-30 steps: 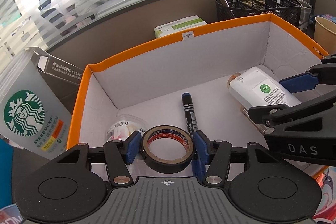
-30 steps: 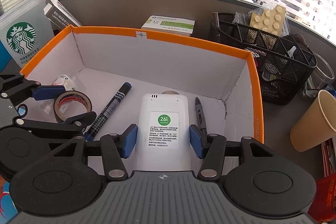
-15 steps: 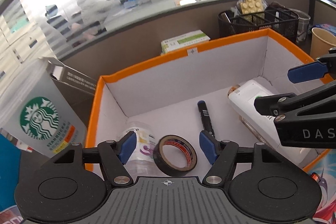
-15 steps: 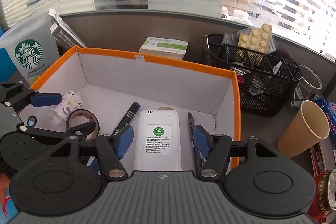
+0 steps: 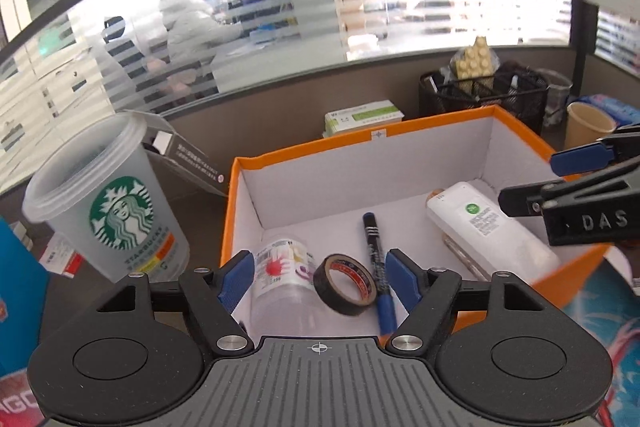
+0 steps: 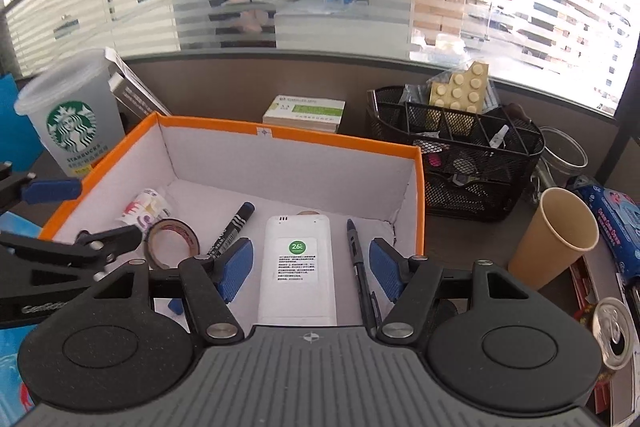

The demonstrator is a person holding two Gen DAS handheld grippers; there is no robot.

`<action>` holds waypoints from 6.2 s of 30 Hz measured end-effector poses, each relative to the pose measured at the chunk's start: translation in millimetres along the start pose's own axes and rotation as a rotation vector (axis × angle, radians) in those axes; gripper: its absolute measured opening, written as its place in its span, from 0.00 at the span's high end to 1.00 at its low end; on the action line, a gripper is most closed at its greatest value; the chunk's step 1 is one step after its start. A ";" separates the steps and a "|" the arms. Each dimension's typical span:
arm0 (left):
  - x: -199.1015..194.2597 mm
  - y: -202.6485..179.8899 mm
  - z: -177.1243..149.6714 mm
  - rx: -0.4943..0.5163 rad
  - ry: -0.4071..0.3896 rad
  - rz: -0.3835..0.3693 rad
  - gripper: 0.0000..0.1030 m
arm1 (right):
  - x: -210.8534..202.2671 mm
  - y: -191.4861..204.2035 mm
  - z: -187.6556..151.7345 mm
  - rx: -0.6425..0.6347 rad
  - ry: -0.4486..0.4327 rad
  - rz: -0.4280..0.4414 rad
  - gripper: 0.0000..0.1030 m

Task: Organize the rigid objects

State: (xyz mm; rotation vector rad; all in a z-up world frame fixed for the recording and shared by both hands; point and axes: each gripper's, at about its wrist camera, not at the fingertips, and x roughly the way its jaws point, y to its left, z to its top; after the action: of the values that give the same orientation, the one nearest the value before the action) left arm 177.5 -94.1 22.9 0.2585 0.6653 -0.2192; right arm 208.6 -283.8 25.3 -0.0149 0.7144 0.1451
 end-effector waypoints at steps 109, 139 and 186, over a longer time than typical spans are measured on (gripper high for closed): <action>-26.6 -52.1 -139.3 -0.095 0.090 -0.123 0.21 | -70.5 29.6 -219.0 -0.010 -0.083 -0.040 0.55; -42.8 -19.2 -142.8 -0.193 0.072 -0.154 0.56 | -71.4 48.5 -206.7 0.025 -0.115 0.061 0.72; -83.9 17.2 -117.9 -0.226 -0.053 -0.150 0.56 | -94.1 60.9 -160.4 0.018 -0.241 0.104 0.71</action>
State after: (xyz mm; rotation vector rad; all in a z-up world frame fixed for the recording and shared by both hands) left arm 49.9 -32.1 -10.4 -0.0137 0.6508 -0.2907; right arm 25.5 -245.7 -32.2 0.0561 0.4755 0.2358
